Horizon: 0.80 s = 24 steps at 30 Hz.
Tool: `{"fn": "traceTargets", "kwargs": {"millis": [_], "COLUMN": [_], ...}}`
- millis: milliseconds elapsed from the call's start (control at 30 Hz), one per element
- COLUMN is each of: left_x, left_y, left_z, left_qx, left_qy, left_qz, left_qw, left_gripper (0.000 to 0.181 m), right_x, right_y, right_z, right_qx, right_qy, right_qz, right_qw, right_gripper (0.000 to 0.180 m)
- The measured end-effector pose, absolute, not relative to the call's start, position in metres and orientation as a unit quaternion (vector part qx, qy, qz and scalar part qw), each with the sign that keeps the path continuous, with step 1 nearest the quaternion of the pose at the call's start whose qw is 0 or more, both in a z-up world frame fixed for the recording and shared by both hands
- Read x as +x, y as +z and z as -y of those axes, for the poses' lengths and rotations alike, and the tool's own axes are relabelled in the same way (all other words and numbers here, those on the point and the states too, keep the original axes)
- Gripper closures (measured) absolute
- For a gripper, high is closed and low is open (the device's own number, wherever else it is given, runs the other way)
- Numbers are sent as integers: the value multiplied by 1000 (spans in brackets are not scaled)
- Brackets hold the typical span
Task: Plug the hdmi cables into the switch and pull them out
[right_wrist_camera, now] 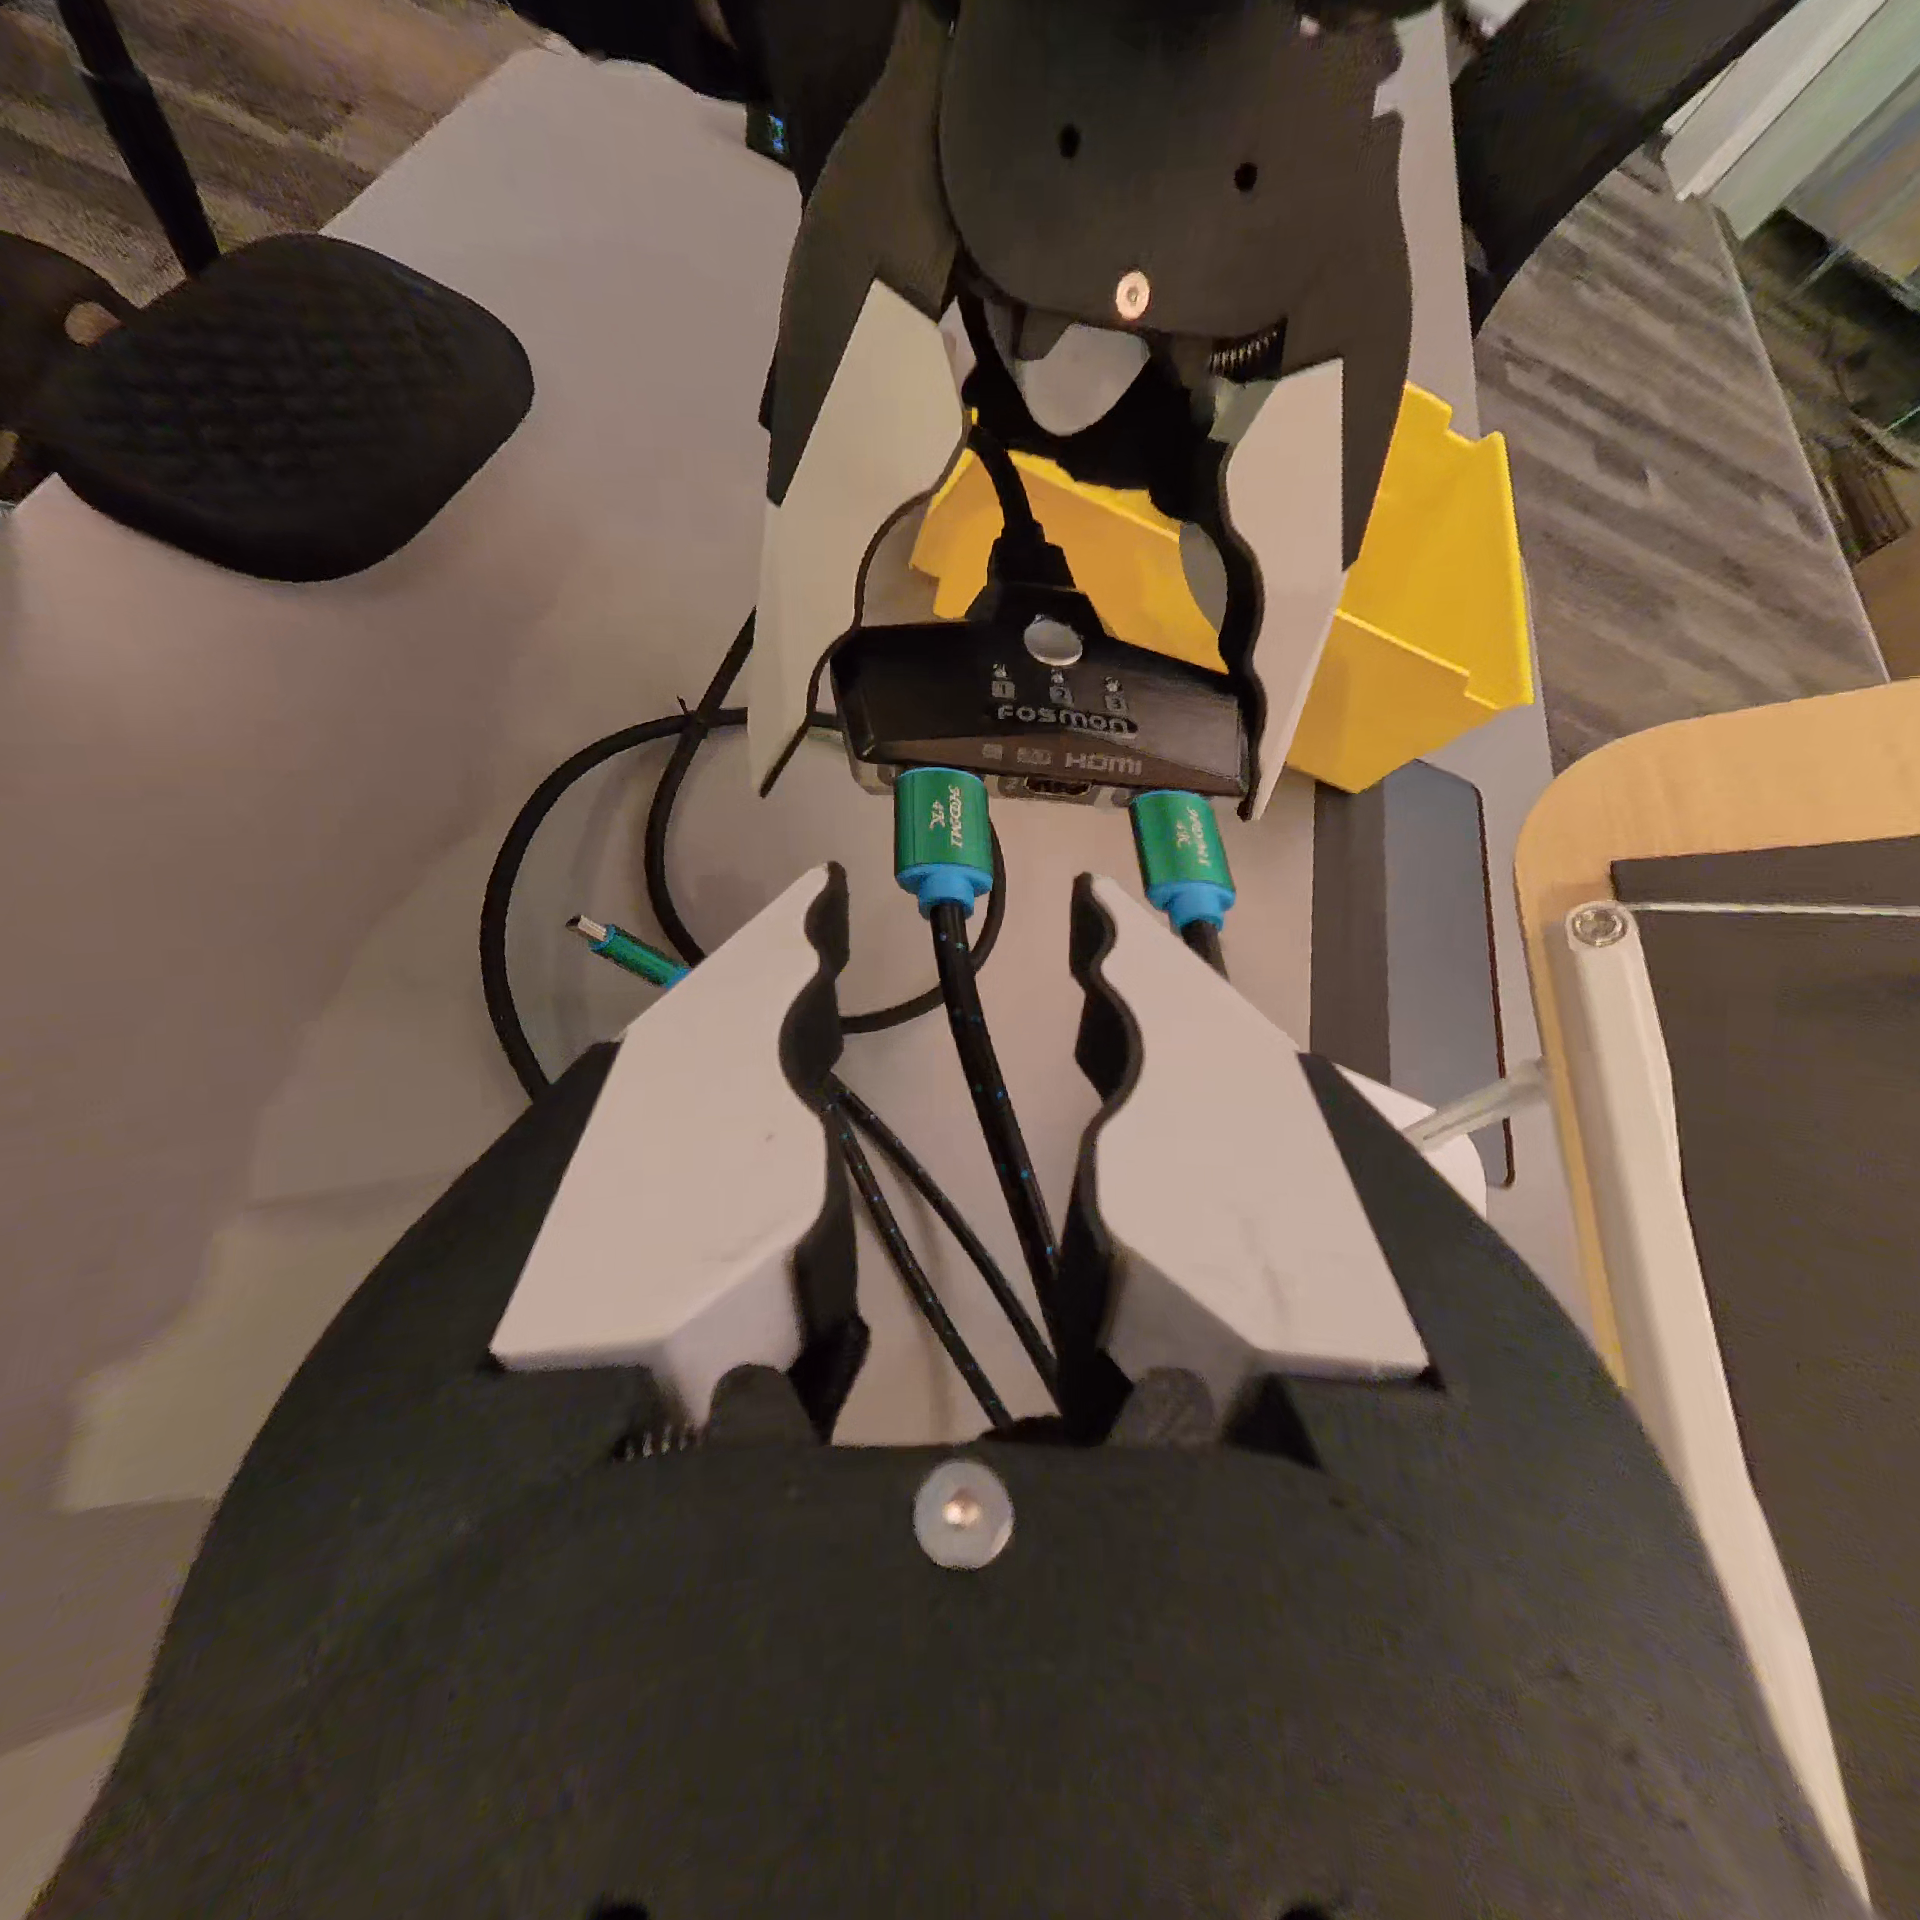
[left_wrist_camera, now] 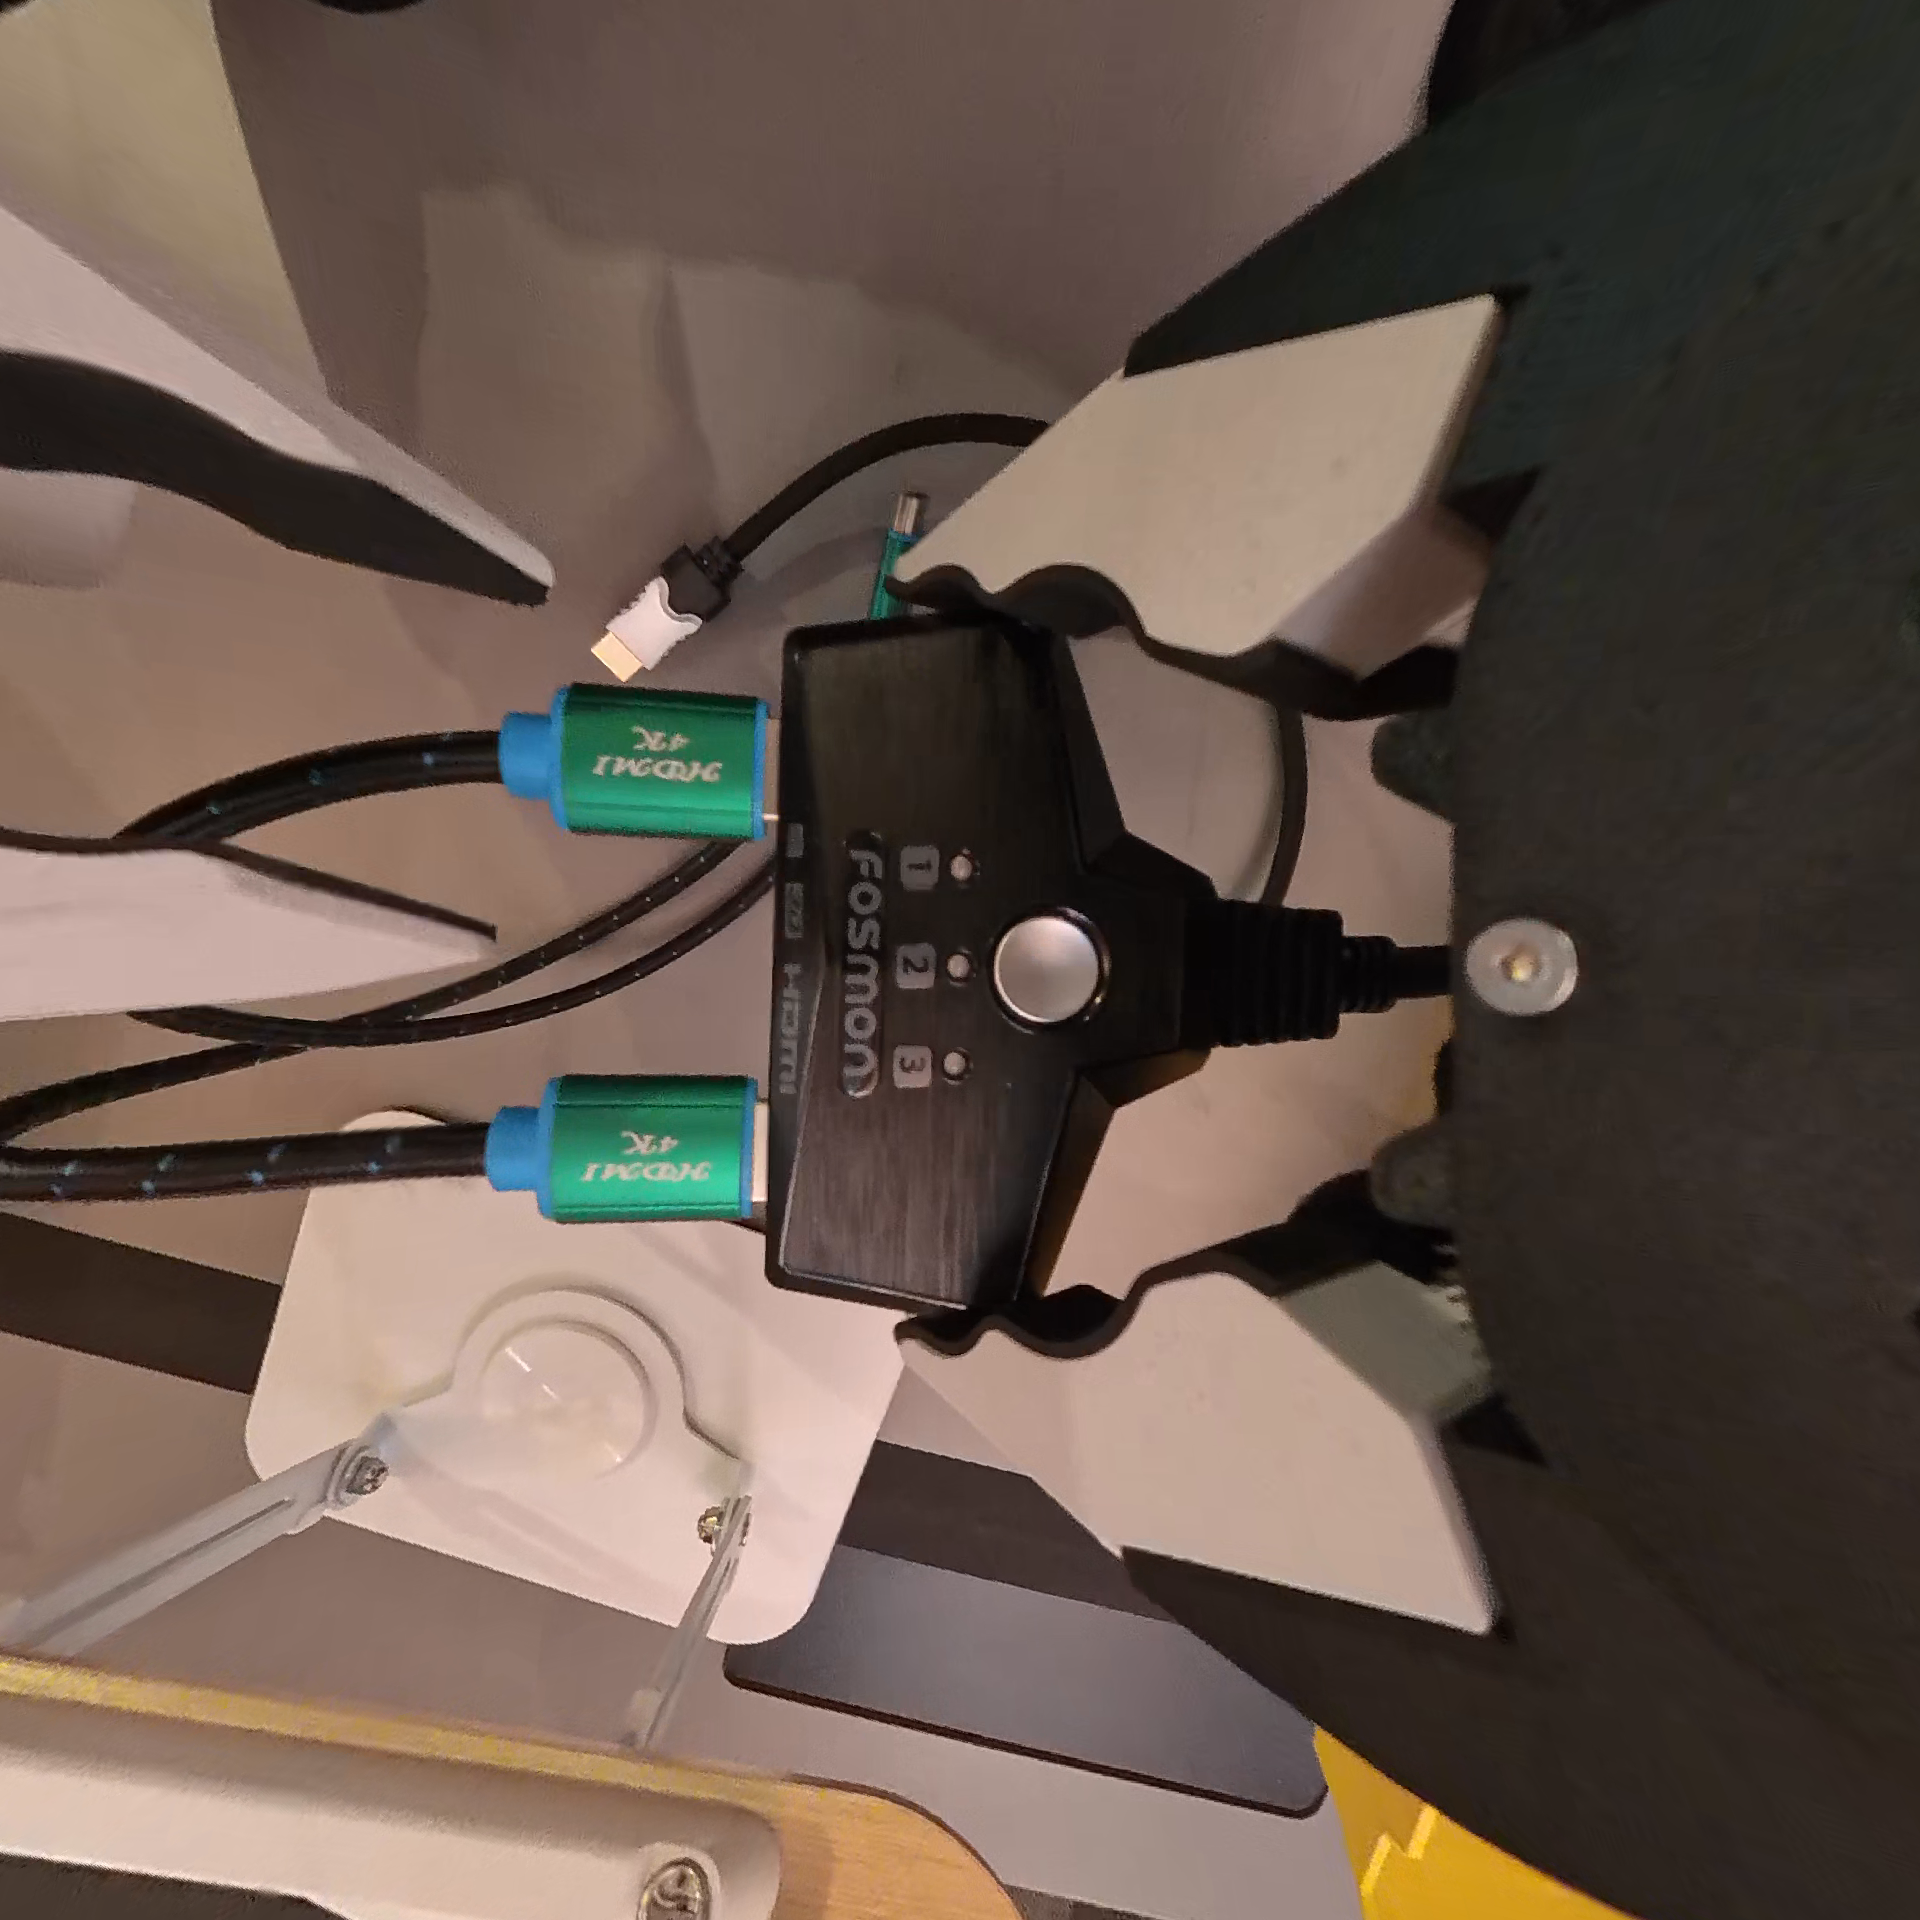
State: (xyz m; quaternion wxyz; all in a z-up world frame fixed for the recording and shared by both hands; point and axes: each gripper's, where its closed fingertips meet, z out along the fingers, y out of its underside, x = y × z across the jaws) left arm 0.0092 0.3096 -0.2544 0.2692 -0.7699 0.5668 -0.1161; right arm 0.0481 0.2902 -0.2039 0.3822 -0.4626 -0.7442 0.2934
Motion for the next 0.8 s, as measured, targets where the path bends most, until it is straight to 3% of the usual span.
{"fn": "traceTargets", "kwargs": {"millis": [33,167,500,800], "left_x": [9,9,7,10], "left_y": [-254,-251,-250,-254], "left_z": [-309,-309,-308,-305], "left_qx": [-769,-768,-768,-766], "left_qy": [-118,-130,-146,-148], "left_qz": [-566,-559,-550,-556], "left_qw": [272,285,293,286], "left_gripper": [53,53,54,54], "right_x": [47,50,55,47], "right_y": [-199,-193,-209,-221], "right_z": [-288,-282,-292,-293], "right_qx": [-455,-442,-465,-470], "right_qy": [304,331,298,285], "right_qz": [741,738,745,755], "right_qw": [390,387,374,358], "right_gripper": [140,154,147,158]}}
